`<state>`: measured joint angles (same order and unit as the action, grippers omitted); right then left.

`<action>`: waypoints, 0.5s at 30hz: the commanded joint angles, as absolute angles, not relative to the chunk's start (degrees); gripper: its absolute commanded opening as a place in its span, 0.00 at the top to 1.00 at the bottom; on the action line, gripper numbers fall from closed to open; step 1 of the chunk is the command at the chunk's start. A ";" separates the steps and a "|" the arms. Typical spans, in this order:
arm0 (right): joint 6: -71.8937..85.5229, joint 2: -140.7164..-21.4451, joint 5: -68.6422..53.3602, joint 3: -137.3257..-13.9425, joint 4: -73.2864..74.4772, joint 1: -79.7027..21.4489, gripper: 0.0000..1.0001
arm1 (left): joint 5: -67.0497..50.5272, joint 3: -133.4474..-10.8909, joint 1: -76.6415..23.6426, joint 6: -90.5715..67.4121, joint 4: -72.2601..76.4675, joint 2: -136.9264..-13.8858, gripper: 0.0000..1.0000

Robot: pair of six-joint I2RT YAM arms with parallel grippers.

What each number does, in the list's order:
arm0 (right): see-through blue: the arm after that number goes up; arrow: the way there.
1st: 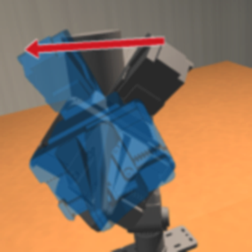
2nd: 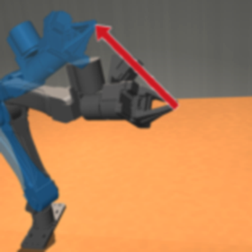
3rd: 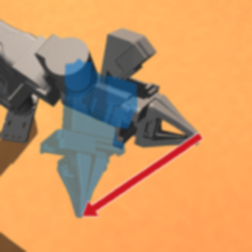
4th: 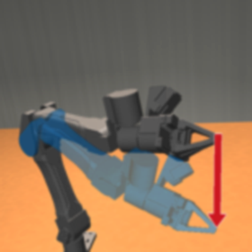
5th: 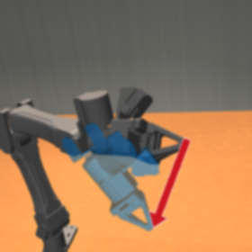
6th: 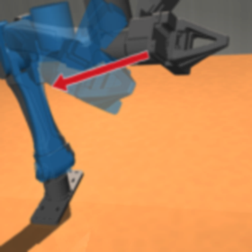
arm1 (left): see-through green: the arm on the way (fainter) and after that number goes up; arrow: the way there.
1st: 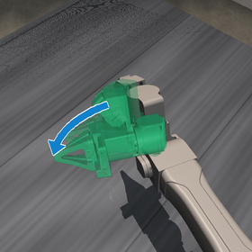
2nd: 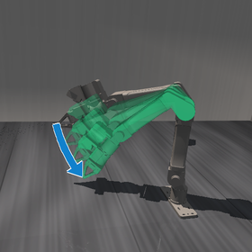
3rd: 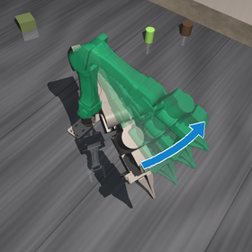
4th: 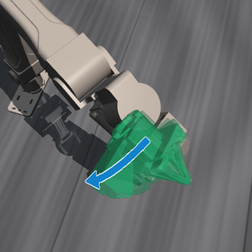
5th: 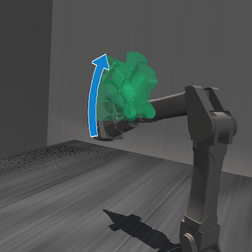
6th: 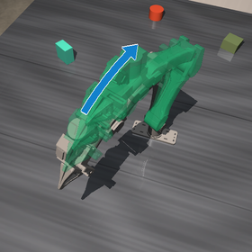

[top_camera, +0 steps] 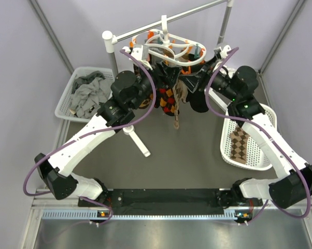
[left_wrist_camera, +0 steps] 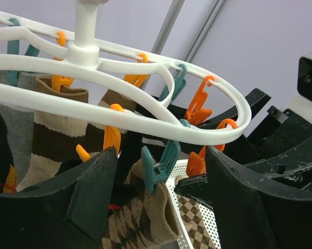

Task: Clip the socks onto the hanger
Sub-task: Open the clamp at the hanger.

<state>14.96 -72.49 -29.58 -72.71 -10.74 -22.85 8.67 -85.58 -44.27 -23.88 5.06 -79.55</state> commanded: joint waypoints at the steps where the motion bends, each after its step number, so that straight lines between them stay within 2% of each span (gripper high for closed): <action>1: 14.06 -72.69 -34.71 -76.29 -11.43 -22.32 0.40 | 9.05 -85.34 -44.12 -23.12 6.24 -76.99 0.27; 15: 14.76 -70.23 -36.74 -74.53 -10.02 -22.67 0.74 | 6.42 -85.78 -44.12 -23.99 3.26 -73.65 0.26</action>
<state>15.03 -72.44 -35.35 -73.60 -9.15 -22.74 8.34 -85.38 -44.27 -23.88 3.97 -76.42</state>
